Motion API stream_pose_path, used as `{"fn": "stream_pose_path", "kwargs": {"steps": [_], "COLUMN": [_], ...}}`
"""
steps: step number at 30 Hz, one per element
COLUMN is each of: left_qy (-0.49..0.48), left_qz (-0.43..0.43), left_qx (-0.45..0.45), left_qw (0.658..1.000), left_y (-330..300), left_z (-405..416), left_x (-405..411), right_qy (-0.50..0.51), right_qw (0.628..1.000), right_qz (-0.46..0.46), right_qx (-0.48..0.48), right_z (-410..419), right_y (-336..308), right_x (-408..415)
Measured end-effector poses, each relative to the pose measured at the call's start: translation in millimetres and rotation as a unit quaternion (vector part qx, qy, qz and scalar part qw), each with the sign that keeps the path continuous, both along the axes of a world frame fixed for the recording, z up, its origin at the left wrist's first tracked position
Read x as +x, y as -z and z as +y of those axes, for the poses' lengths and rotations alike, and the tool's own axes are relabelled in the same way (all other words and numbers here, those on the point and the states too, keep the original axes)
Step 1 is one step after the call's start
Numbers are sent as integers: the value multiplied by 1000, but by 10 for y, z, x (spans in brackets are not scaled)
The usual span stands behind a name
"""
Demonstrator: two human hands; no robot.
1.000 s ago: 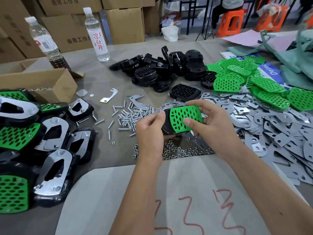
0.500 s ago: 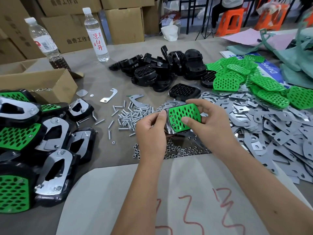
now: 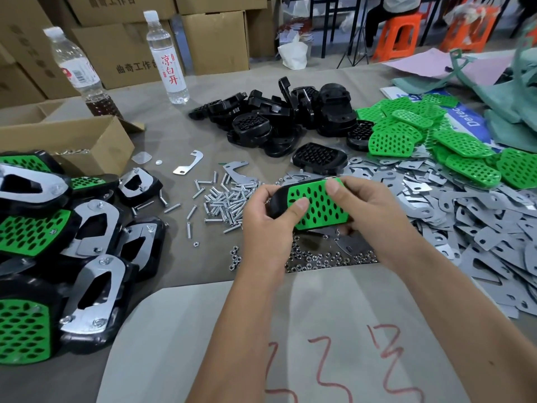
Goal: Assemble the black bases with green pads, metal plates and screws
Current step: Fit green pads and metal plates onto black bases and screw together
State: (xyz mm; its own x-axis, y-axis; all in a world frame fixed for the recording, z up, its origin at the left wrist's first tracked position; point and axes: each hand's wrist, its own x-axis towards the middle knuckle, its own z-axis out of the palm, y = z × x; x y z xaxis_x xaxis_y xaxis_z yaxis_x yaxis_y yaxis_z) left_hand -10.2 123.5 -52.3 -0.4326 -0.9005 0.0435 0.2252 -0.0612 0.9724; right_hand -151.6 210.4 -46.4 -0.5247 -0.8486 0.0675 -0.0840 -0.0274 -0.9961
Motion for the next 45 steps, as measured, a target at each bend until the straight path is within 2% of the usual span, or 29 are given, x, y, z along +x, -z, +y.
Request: {"fn": "stream_pose_path", "kwargs": {"steps": [4,6,12,15,18,24,29,33,36,39,43,45], "left_qy": [63,96,41,23,29,37,-4,-7,-3,-9,-45,-44], "left_qz": [48,69,32,14,8,20,2,37,45,50,55,53], "left_qx": [59,93,103,98,92,97,65,121,155,162,158,158], "left_qw": [995,989,993,995,995,994,998,992,987,986,985,985], "left_y": [-45,-94,-84,-69,-61,-62,-102,-102,-133,-146,-118,-106], "left_z": [31,17,26,23,13,-11,7,-23,-37,-52,-34,-38], "left_x": [-1,24,-4,-16,-9,15,-9,11,27,37,19,14], "right_qy": [-61,-82,-106,-82,-43,-36,-132,-156,-125,-128,-154,-140], "right_qw": [986,979,977,987,995,994,986,984,988,986,968,964], "right_qz": [-142,-170,-167,-120,-78,-86,-96,-52,-34,-59,-183,-208], "right_qx": [-60,-73,-77,-61,-52,-55,-44,-70,-88,-91,-81,-85], "right_z": [32,50,29,23,7,0,63,68,34,36,44,46], "right_y": [-24,-38,-22,-20,-4,-8,13,-12,-18,-43,-70,-65], "right_x": [7,-15,-30,-16,17,45,-4,28,95,143,125,119]}}
